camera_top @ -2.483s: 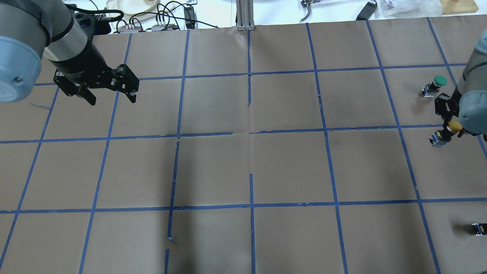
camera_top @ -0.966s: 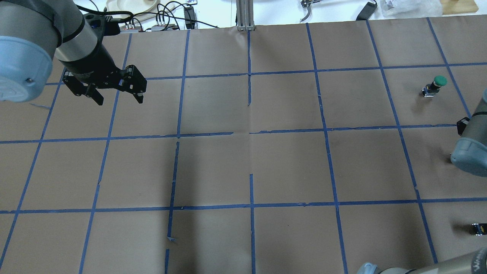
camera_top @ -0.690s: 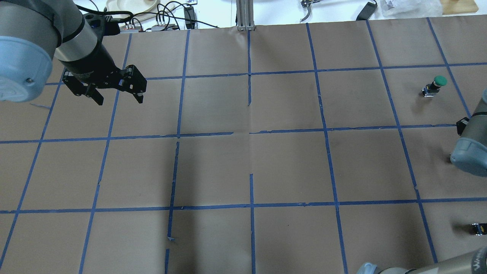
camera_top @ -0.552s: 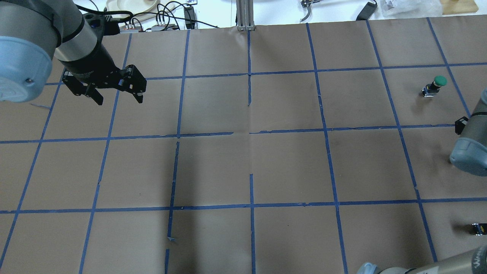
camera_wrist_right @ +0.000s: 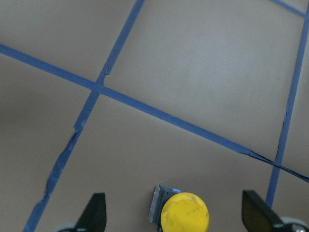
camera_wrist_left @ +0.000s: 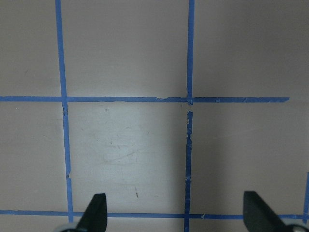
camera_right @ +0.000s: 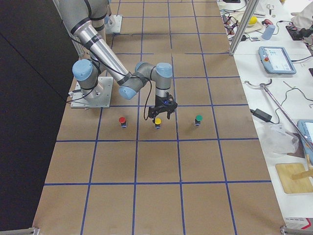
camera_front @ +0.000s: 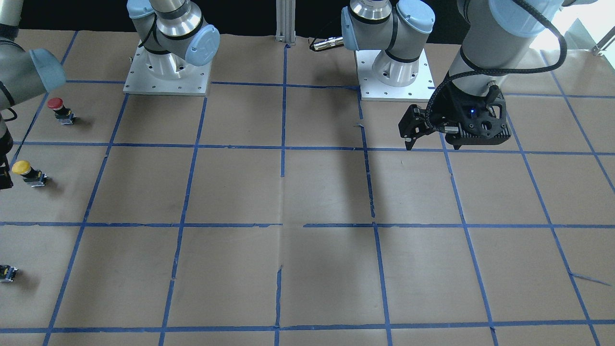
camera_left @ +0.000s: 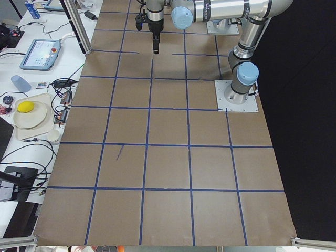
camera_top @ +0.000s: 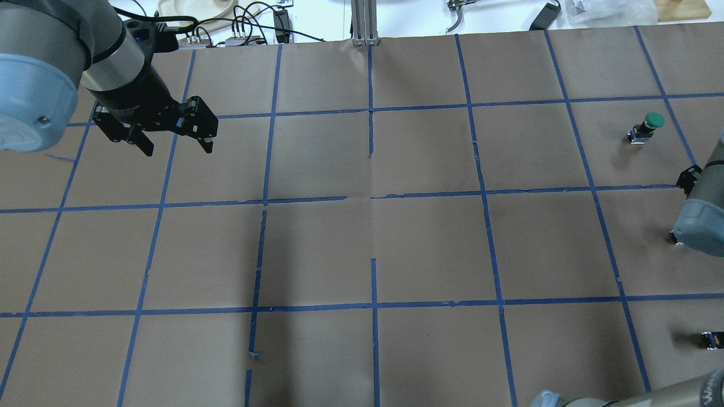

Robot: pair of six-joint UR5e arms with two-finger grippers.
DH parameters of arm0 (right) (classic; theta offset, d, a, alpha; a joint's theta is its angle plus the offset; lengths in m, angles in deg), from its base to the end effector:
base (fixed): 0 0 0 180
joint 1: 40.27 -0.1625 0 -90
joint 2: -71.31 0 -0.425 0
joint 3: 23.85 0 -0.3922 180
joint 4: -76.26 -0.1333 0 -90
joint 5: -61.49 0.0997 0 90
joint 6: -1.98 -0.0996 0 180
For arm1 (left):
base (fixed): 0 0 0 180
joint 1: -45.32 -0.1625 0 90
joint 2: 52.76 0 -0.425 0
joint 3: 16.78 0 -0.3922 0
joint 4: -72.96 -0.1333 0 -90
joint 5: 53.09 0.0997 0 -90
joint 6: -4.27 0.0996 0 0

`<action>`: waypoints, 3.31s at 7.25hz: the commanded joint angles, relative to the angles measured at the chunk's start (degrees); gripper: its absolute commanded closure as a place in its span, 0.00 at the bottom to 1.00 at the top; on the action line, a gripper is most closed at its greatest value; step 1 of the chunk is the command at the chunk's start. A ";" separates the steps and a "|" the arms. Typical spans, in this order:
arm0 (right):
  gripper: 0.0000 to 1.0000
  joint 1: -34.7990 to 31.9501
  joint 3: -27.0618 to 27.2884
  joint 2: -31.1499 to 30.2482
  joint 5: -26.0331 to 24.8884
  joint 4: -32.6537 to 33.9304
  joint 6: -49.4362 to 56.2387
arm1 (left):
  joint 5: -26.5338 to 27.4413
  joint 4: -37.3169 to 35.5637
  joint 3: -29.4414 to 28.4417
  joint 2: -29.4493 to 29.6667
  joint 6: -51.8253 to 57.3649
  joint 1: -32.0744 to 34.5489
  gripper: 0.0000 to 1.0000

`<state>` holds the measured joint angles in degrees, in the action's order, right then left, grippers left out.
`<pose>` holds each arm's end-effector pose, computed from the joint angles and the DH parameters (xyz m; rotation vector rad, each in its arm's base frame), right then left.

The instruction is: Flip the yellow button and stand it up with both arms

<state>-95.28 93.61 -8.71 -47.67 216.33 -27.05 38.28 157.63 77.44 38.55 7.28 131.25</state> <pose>-0.2060 -0.4697 0.2726 -1.5195 -2.3326 0.2832 -0.0951 -0.5075 0.4497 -0.0288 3.1178 0.0077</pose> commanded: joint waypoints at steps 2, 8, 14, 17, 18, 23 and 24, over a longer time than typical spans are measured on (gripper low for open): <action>0.00 -5.08 -19.75 -4.61 4.04 -27.95 -0.06 | -0.05 -0.03 0.00 0.01 -0.01 0.11 0.00; 0.00 -26.15 -35.80 -4.79 12.28 -53.92 0.81 | 0.04 -0.21 0.00 0.01 -0.01 0.29 0.00; 0.00 -37.71 -36.33 -3.92 18.90 -45.95 23.81 | 0.04 -0.38 0.00 -0.08 -0.01 0.29 0.00; 0.00 -38.07 -36.25 -3.39 19.16 -46.82 27.51 | 0.04 -0.47 0.18 -0.08 -0.01 0.29 0.00; 0.00 -38.16 -36.25 -3.39 19.51 -46.82 27.71 | 0.04 -0.47 0.09 -0.08 -0.01 0.29 0.00; 0.00 -38.07 -36.16 -3.39 19.43 -46.73 27.71 | 0.04 -0.47 0.62 -0.52 -0.01 0.29 0.00; 0.00 -38.07 -36.16 -3.39 19.43 -46.73 27.71 | -0.05 -0.47 0.62 -0.61 -0.01 0.29 0.00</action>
<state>-133.35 57.42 -12.10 -28.26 169.60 0.66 38.30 157.16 78.08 38.03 7.26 131.57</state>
